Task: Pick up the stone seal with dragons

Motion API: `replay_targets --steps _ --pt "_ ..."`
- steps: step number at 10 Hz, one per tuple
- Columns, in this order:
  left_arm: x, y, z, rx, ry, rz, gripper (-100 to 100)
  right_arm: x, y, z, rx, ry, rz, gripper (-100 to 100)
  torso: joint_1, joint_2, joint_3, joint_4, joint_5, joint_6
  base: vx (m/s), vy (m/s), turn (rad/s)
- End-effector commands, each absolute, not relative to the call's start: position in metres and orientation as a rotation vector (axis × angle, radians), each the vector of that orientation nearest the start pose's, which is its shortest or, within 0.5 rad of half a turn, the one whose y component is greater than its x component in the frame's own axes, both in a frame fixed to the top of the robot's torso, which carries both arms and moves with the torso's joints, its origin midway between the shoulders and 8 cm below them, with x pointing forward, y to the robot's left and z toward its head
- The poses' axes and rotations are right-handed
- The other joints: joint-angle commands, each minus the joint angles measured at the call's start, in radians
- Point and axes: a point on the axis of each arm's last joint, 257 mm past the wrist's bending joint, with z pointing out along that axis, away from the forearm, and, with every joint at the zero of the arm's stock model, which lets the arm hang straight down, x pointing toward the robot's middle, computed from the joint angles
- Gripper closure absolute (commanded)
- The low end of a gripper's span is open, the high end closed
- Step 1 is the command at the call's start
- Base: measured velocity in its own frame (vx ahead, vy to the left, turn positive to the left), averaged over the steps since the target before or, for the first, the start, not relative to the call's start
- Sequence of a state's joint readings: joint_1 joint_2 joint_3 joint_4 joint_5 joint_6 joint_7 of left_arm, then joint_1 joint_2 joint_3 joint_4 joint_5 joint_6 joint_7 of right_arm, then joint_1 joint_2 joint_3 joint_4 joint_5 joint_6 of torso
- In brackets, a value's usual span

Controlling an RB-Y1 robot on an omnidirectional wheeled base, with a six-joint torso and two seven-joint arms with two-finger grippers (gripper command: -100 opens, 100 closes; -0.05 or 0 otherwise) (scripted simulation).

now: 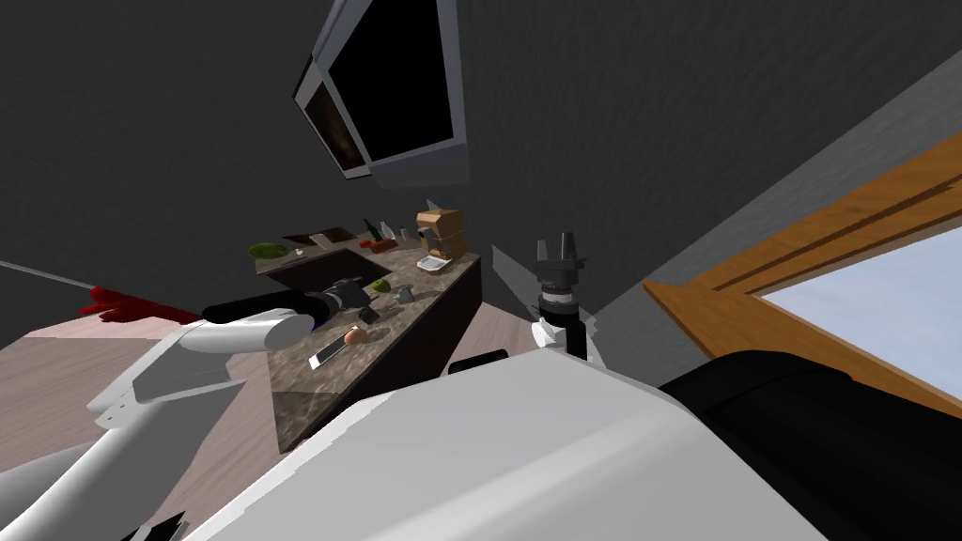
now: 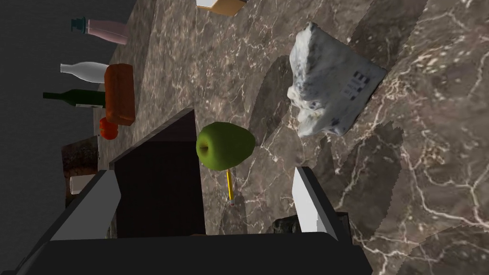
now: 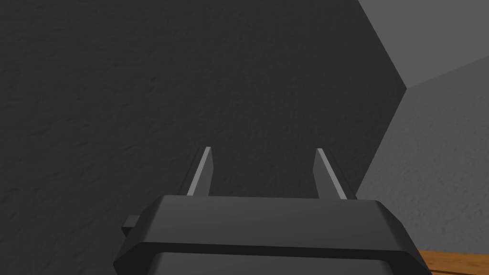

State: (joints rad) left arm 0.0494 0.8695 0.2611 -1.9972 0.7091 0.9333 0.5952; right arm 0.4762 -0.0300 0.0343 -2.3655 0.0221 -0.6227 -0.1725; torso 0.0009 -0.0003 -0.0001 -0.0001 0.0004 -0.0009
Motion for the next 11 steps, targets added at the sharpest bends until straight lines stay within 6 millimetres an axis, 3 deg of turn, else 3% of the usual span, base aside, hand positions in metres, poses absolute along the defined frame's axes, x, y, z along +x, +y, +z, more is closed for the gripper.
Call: replay_targets --steps 1,11 --pt "0.481 0.450 -0.130 -1.964 1.223 -1.044 -100 0.304 -0.251 0.088 0.492 0.458 1.547 0 0.000 0.000 0.000 0.000 0.000 0.000 0.001 0.012 -0.149" --pt "0.439 0.510 -0.164 -2.334 1.044 -0.803 -100 0.304 -0.251 0.088 0.492 0.458 1.547 0 0.001 -0.001 0.000 0.000 0.000 0.000 0.008 0.018 -0.096"
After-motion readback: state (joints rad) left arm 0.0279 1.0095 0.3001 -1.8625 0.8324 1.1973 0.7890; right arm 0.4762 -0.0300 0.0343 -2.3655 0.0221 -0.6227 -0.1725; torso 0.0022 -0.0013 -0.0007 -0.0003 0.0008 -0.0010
